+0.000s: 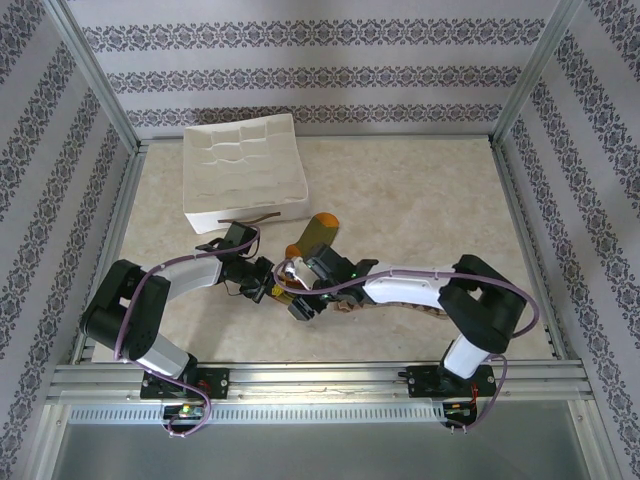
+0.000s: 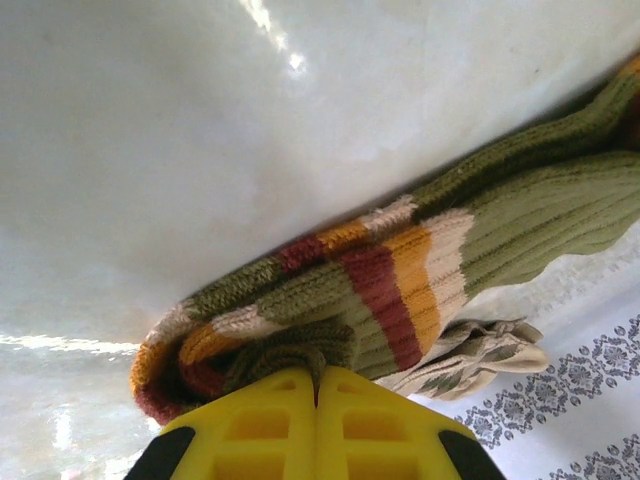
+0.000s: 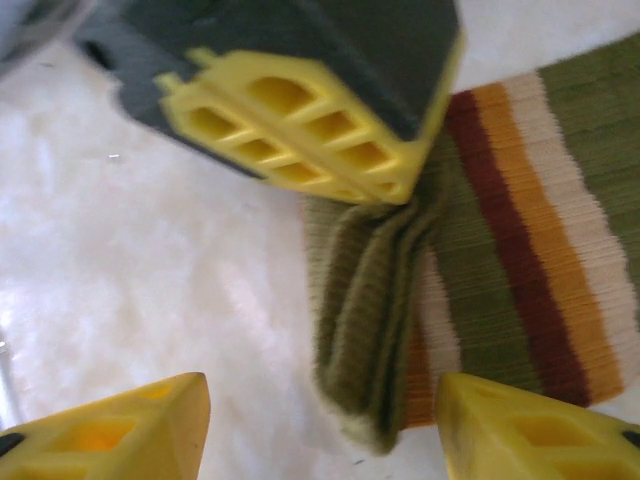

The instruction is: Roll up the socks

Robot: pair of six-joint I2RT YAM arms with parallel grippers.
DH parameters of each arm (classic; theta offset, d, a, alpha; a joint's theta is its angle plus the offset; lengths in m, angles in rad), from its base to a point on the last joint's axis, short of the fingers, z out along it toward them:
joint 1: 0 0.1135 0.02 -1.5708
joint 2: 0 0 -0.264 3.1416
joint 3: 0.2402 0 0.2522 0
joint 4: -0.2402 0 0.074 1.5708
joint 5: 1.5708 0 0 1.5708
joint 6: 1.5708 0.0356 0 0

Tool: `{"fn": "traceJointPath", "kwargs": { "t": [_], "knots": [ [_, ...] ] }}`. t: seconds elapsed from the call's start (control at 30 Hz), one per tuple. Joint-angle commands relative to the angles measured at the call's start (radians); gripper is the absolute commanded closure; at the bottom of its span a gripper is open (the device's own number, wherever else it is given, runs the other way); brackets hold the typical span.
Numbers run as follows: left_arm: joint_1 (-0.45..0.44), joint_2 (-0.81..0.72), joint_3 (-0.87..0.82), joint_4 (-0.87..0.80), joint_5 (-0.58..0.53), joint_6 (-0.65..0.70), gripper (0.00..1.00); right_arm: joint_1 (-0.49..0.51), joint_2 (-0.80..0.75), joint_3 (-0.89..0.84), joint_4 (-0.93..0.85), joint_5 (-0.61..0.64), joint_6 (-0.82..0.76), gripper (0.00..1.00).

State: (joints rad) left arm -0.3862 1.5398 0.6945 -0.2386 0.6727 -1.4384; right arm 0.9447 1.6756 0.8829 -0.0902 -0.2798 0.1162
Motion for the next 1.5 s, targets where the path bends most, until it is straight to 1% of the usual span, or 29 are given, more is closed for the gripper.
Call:
{"fn": "traceJointPath", "kwargs": {
  "t": [0.0, 0.07, 0.17, 0.37, 0.4, 0.5, 0.57, 0.67, 0.77, 0.83, 1.03, 1.2, 1.3, 1.33, 1.4, 1.43, 1.47],
  "knots": [
    [-0.013, 0.013, 0.022, -0.013, -0.022, 0.025, 1.00, 0.000, 0.039, 0.054, -0.025, 0.067, -0.021, 0.44],
    [-0.013, 0.014, 0.027, -0.016, -0.023, 0.029, 1.00, -0.001, 0.063, 0.073, -0.035, 0.072, -0.021, 0.48],
    [-0.011, 0.011, 0.035, -0.028, -0.027, 0.036, 1.00, -0.006, 0.098, 0.103, -0.070, 0.078, -0.024, 0.59],
    [-0.007, -0.032, 0.042, -0.063, -0.052, 0.048, 1.00, -0.020, 0.125, 0.089, -0.078, 0.079, -0.008, 0.79],
    [-0.005, -0.047, 0.042, -0.077, -0.059, 0.053, 0.96, -0.023, 0.127, 0.082, -0.075, 0.075, -0.002, 0.82],
    [0.008, -0.105, 0.030, -0.114, -0.084, 0.074, 0.78, -0.042, 0.135, 0.070, -0.057, 0.048, 0.014, 0.89],
    [0.022, -0.146, 0.013, -0.134, -0.098, 0.100, 0.68, -0.053, 0.142, 0.070, -0.048, 0.019, 0.021, 0.93],
    [0.044, -0.188, -0.018, -0.139, -0.084, 0.151, 0.59, -0.071, 0.156, 0.074, -0.040, -0.046, 0.028, 0.96],
    [0.045, -0.205, -0.052, -0.103, -0.038, 0.178, 0.56, -0.085, 0.173, 0.085, -0.044, -0.103, 0.035, 0.96],
    [0.044, -0.204, -0.088, -0.051, -0.010, 0.175, 0.55, -0.097, 0.184, 0.092, -0.045, -0.139, 0.045, 0.97],
    [0.038, -0.141, -0.133, 0.121, 0.007, 0.151, 0.56, -0.119, 0.208, 0.099, -0.040, -0.196, 0.069, 0.97],
    [0.011, -0.062, -0.135, 0.240, 0.001, 0.118, 0.57, -0.129, 0.219, 0.112, -0.047, -0.224, 0.081, 0.97],
    [0.001, -0.037, -0.120, 0.259, -0.022, 0.120, 0.58, -0.135, 0.225, 0.113, -0.046, -0.236, 0.092, 0.97],
    [0.000, -0.031, -0.117, 0.255, -0.029, 0.123, 0.61, -0.136, 0.224, 0.114, -0.045, -0.237, 0.094, 0.96],
    [-0.003, -0.016, -0.111, 0.240, -0.038, 0.130, 0.70, -0.138, 0.221, 0.109, -0.041, -0.238, 0.097, 0.96],
    [-0.003, -0.009, -0.109, 0.225, -0.044, 0.136, 0.76, -0.138, 0.218, 0.109, -0.040, -0.237, 0.099, 0.96],
    [-0.003, -0.006, -0.107, 0.197, -0.053, 0.145, 0.83, -0.138, 0.216, 0.107, -0.041, -0.236, 0.097, 0.95]
  ]
}}
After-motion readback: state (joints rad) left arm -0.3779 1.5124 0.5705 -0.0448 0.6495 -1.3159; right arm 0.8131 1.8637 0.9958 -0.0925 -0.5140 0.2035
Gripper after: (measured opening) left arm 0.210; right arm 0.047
